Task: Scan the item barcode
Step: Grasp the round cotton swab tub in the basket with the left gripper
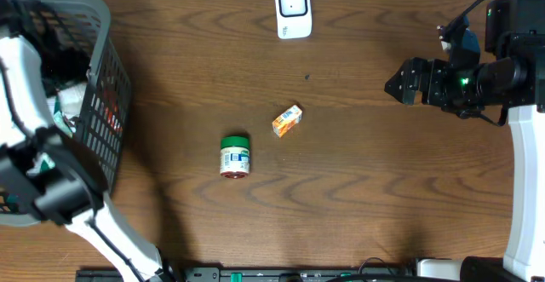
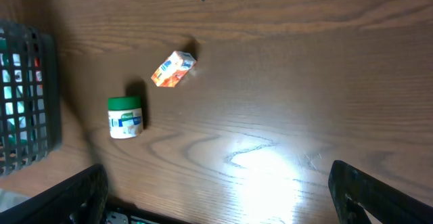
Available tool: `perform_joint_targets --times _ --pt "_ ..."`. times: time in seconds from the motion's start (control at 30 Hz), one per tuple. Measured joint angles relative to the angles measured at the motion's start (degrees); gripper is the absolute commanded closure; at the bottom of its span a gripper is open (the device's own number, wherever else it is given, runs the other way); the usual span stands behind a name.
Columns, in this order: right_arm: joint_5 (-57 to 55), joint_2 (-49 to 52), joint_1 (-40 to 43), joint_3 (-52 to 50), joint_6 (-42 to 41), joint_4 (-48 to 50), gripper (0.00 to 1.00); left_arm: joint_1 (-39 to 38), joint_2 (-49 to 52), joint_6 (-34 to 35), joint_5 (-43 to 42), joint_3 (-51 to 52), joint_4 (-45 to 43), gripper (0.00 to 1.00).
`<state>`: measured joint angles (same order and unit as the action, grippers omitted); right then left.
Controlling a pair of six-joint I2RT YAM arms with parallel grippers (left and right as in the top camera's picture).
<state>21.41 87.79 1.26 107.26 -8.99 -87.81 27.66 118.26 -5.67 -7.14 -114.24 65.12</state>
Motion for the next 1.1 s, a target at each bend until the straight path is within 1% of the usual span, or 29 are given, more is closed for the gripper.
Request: perform_joint_targets --times 0.1,0.37,0.6,0.7,0.87,0.97,1.1 --pt "0.0 0.0 0.0 0.0 0.0 0.0 0.01 0.0 -6.8 1.2 0.9 0.0 -0.8 0.33" --pt "0.0 0.0 0.0 0.0 0.0 0.0 0.01 0.0 -21.2 2.9 4.0 0.0 -2.6 0.33" --pt "0.0 0.0 0.0 0.0 0.0 0.0 0.01 0.0 -31.9 5.1 3.8 0.0 -2.7 0.34" --pt "0.0 0.0 0.0 0.0 0.0 0.0 0.01 0.0 -36.2 6.2 0.3 0.0 -2.3 0.36" --pt "0.0 0.0 0.0 0.0 0.0 0.0 0.01 -0.1 -41.4 7.4 -11.7 0.0 0.0 0.36" --pt "0.0 0.0 0.0 0.0 0.0 0.0 0.01 -1.4 -42.8 7.6 -19.5 0.0 4.4 0.36" --pt "0.0 0.0 0.0 0.0 0.0 0.0 0.01 -6.4 -42.8 7.8 -25.8 0.0 10.7 0.36"
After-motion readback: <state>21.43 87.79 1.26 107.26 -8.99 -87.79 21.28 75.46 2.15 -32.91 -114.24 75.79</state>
